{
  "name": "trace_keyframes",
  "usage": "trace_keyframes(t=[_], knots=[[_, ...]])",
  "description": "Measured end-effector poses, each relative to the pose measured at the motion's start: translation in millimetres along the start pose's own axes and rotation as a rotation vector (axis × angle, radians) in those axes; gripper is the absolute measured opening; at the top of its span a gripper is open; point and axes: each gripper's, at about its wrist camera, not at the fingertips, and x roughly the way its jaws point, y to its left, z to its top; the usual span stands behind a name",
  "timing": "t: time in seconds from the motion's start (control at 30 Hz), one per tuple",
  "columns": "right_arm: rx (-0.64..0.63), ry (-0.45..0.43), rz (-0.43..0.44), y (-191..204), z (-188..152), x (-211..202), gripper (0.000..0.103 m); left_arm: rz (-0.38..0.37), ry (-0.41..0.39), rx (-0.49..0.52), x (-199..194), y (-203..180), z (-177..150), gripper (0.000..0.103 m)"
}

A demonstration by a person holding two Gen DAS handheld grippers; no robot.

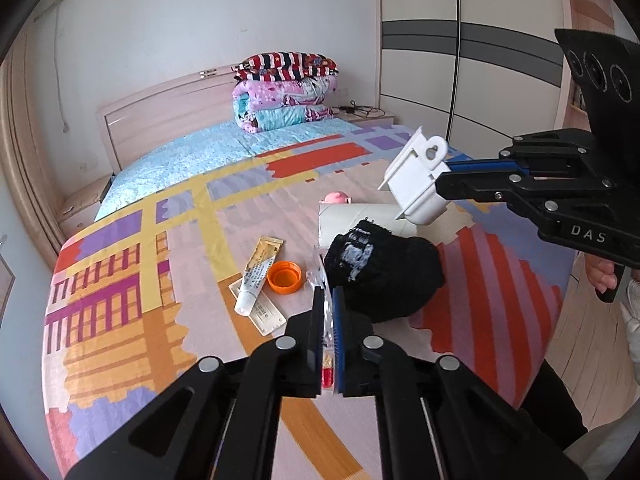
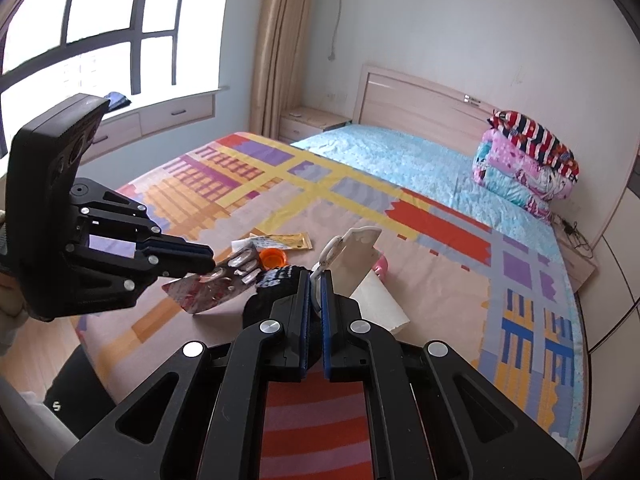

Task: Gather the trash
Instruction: 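Grasp the white plastic piece with the right tool while the left tool grasps the pill blister pack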

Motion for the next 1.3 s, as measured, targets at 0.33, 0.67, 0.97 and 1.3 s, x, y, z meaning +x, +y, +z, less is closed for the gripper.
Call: trace_keyframes(t=[0.33,0.67,0.97,1.3], knots=[[0.008,-0.02,-0.015,11,-14,-32,0.006,-0.004,-0.016,-0.05,-21,-5,-12,0.004],[0.025,-0.021,-0.004,16,-27,-43,0.006,-0.014,-0.007,-0.072,-21,-22,-27,0.061],[0.052,0.003,0.021,15,-41,-35,0.006,-0.003,0.083,-0.175,9,-17,-37,0.061],[0.163,0.046,0.06,19,-79,-25,0.062,0.023,0.128,-0.266,33,-7,-39,0.061]])
